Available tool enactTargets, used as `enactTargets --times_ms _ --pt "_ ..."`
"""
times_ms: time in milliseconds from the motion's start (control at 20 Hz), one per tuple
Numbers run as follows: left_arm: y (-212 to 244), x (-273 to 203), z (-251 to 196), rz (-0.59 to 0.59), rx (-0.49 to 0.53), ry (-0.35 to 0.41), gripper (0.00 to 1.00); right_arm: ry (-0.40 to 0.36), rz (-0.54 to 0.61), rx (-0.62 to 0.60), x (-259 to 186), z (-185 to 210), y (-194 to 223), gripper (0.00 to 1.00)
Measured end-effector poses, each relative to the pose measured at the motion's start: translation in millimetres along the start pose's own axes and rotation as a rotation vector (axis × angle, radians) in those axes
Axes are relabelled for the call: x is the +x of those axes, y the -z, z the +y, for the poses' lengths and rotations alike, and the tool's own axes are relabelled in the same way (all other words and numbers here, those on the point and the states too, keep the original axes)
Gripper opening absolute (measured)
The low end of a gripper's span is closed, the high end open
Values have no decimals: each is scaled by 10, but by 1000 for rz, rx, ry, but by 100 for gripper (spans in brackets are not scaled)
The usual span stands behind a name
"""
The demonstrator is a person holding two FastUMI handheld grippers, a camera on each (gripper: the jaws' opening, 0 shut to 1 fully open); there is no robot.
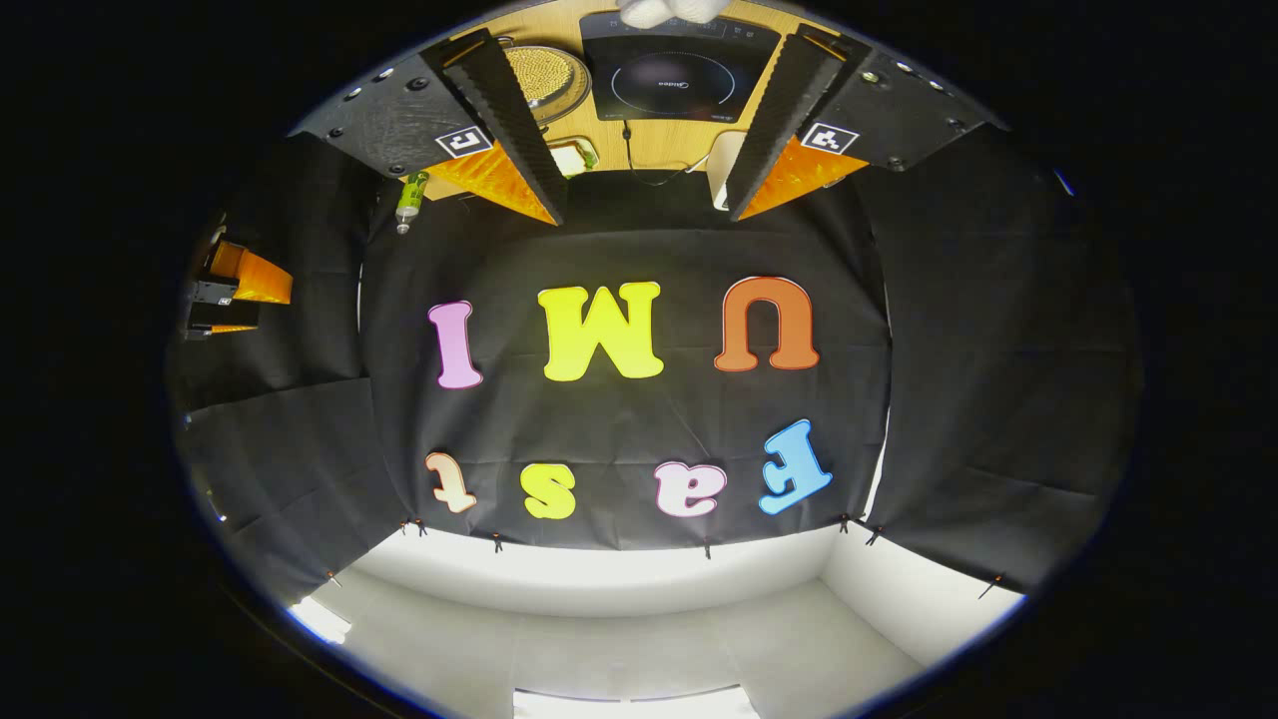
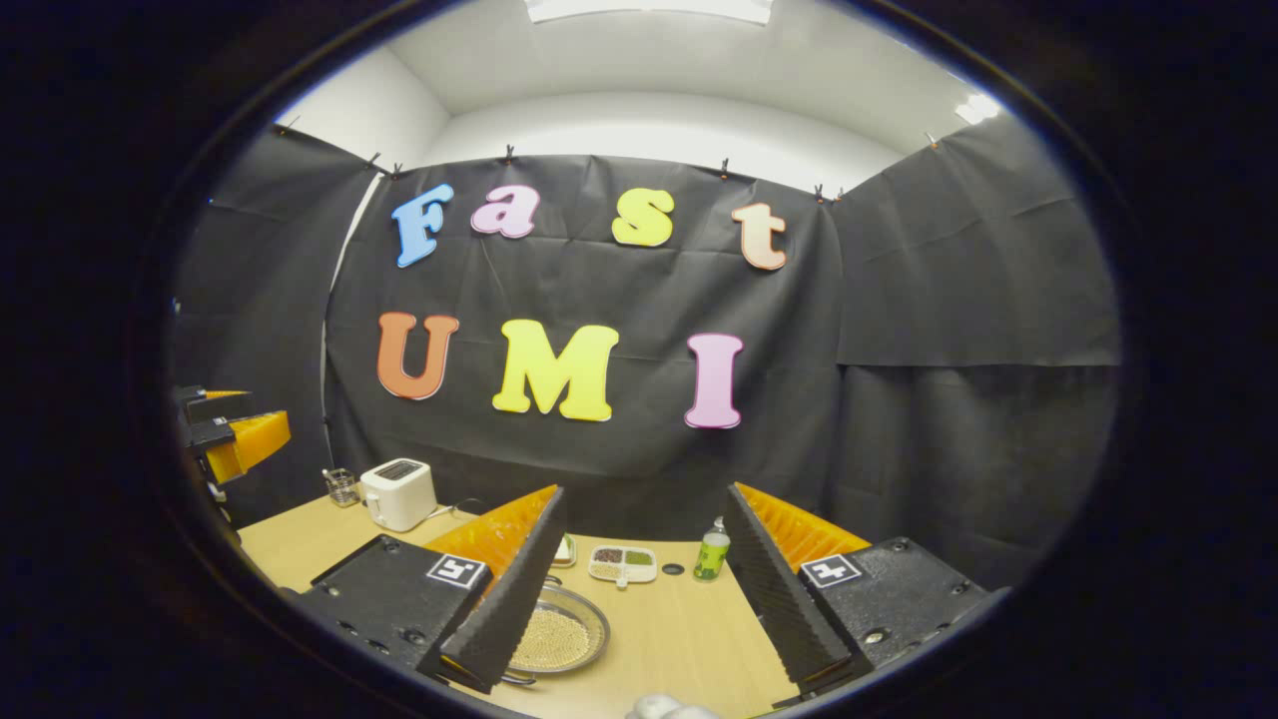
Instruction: First push the handle of the pot to place it horizontally, then grasp the pot with both hands and set it on the induction cooktop.
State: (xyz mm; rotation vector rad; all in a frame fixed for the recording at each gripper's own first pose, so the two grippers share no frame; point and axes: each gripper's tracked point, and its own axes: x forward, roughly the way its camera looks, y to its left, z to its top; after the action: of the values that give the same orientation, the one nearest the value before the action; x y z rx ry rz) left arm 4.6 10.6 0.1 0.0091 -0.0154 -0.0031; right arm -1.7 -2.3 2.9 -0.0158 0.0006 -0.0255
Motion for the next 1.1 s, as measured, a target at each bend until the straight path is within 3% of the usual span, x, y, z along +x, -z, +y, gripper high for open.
enactTargets --times_ms 250,300,350,600,650,800,900,950,1100 --pt "30 -2 34 0 6 -3 96 -23 24 1 20 112 48 97" --pt "36 -13 48 0 7 -7 100 -28 27 3 26 134 63 97" --pt "46 -8 58 2 9 -9 96 -35 32 3 36 161 71 97" --pt "94 -26 97 9 18 -16 96 -88 75 27 65 347 179 96" --pt "102 -24 109 11 22 -18 96 -104 80 35 66 398 191 89" --pt "122 -37 126 15 27 -28 96 -195 102 54 43 600 222 56" --pt "112 -46 146 9 32 -37 96 -223 142 49 102 591 340 14" --pt "118 -47 155 10 33 -42 96 -267 171 56 88 730 422 4" --pt "133 -62 170 5 34 -53 96 -326 253 56 143 890 646 0"
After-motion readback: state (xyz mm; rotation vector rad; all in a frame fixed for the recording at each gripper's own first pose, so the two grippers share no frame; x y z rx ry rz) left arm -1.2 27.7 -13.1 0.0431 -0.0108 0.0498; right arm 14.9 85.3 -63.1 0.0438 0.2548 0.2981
